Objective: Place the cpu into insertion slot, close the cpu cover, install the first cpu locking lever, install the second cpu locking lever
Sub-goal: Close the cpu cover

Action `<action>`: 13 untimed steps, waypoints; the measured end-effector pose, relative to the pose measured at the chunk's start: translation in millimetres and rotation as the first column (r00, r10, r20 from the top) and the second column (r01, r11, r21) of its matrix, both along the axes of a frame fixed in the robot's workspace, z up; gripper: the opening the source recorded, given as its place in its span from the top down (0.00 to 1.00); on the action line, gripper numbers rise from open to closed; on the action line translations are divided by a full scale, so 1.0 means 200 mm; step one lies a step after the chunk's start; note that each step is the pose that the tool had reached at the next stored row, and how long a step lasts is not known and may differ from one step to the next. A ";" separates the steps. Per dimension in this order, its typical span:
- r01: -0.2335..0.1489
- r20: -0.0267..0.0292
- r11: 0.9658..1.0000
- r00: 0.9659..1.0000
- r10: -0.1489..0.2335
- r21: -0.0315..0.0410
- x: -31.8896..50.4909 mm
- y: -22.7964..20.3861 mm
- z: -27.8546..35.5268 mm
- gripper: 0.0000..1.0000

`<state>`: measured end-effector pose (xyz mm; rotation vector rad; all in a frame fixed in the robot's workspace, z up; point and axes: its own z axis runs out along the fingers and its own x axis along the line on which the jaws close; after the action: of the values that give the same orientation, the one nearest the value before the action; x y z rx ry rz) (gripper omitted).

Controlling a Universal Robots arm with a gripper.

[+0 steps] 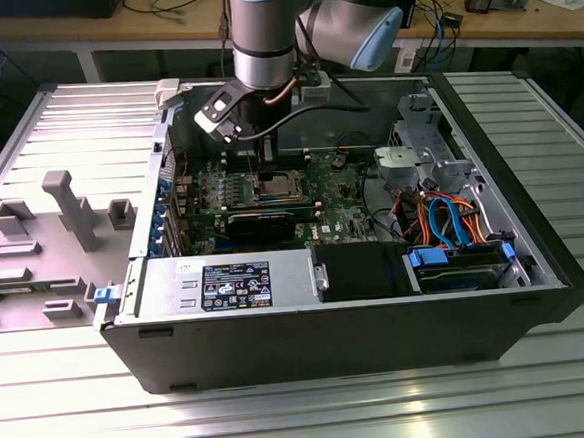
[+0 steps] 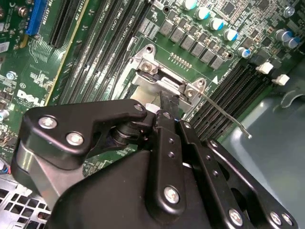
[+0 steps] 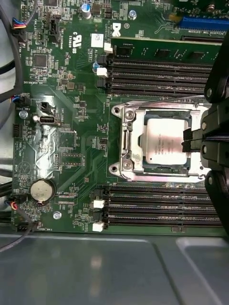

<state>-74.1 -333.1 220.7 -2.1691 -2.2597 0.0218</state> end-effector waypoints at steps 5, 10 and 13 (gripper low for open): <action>-0.009 0.008 1.000 1.000 0.009 0.000 -0.026 0.000 -0.017 0.89; -0.043 0.008 0.999 0.999 0.043 0.000 -0.049 0.000 -0.038 0.89; -0.045 0.008 0.999 0.999 0.045 0.000 -0.049 0.000 -0.062 0.89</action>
<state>-84.0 -333.1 208.3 -2.1221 -2.3121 0.0131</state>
